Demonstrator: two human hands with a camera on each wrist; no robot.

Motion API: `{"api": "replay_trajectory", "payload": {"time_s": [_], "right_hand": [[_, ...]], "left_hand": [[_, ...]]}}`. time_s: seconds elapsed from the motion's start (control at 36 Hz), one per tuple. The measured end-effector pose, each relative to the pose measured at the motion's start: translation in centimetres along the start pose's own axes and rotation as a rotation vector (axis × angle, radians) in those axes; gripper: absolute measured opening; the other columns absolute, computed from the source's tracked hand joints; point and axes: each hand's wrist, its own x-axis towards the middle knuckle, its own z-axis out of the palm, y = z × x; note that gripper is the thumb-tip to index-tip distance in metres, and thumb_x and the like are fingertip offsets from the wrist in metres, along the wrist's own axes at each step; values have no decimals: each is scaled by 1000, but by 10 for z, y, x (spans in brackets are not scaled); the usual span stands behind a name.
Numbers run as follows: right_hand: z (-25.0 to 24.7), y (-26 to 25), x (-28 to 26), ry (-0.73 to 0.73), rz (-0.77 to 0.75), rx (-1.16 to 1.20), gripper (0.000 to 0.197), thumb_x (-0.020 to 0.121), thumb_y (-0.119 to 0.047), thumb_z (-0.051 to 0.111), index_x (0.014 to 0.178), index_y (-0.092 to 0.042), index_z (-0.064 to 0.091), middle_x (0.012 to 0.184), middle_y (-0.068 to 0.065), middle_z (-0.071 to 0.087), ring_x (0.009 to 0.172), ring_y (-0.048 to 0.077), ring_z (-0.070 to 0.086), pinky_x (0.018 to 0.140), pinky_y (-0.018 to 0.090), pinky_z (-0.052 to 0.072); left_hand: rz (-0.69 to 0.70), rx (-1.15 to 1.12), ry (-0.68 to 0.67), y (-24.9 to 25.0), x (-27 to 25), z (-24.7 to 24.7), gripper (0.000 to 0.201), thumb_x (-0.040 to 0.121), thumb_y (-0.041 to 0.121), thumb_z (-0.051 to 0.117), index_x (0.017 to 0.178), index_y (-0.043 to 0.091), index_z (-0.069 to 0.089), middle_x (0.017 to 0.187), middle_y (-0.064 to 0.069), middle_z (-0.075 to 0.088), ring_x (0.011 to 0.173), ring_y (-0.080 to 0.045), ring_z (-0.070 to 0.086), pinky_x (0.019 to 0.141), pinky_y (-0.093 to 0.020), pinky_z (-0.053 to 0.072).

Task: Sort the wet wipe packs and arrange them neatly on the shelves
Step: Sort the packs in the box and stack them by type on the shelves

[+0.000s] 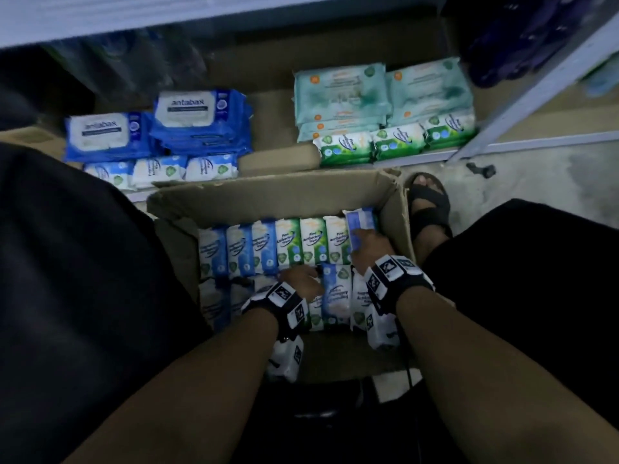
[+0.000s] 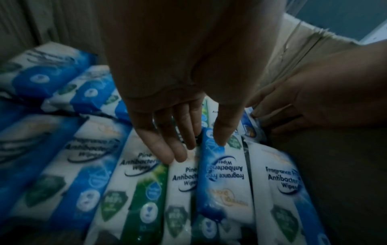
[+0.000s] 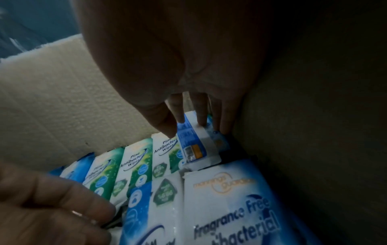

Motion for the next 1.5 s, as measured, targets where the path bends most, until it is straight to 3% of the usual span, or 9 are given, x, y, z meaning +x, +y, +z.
{"api": "replay_trajectory", "payload": {"time_s": [0.14,0.39,0.56,0.75,0.86,0.97,1.06,1.22,1.5], "right_hand": [[9,1,12,41,58,-57,50,94,-17,55,141,-11,39,143,19,39,126,37,45,104,44,41],[18,2,26,133,113,-123,66,90,-36,65,142,-13,32,138,20,33,117,41,45,100,47,42],[13,1,32,115,111,-154,74,85,-39,72,142,-14,32,138,20,32,116,42,46,96,47,45],[-2,-8,28,98,115,2,68,87,-19,69,141,-6,30,133,25,45,112,43,54,87,45,48],[-7,-9,15,170,124,178,43,93,-23,56,131,-9,43,117,24,60,100,43,61,71,36,43],[-11,-16,-2,181,136,301,40,101,-48,39,127,-22,55,112,21,63,96,43,61,75,37,46],[-15,-19,-7,106,103,267,36,102,-28,41,132,-14,54,128,22,59,110,43,57,89,39,46],[-22,-32,-25,84,29,360,35,99,-21,43,128,-11,61,134,18,58,119,37,55,98,35,43],[-32,-56,-75,28,8,446,26,94,-7,50,116,-7,65,127,16,58,114,30,54,89,30,41]], "left_hand": [[5,-53,-82,7,11,5,36,92,36,64,95,0,72,99,-18,67,99,-33,64,82,-37,53],[-11,-198,-110,4,30,9,29,81,31,78,91,4,78,85,-9,71,74,-23,63,54,-21,42],[-32,-212,-97,13,27,0,46,83,27,72,53,13,41,49,-5,32,43,-20,31,51,-25,26],[30,-326,-28,14,23,-15,45,93,16,61,64,18,26,61,-2,19,52,-18,21,57,-31,18],[11,-344,13,12,2,-25,19,103,33,46,103,14,52,87,-6,49,69,-16,47,55,-27,27],[-12,-369,43,-2,-13,-36,51,100,42,51,144,21,38,125,-4,56,100,-21,59,78,-29,46],[-26,-405,2,-14,-27,-46,79,88,32,73,153,28,28,154,-6,37,125,-38,52,82,-43,54],[-22,-524,233,-37,-54,-58,78,74,17,86,141,12,47,153,-9,36,132,-33,45,101,-39,44],[5,-918,433,-52,-110,-93,57,69,9,75,125,15,60,83,-11,62,52,-23,48,50,-29,41]]}}
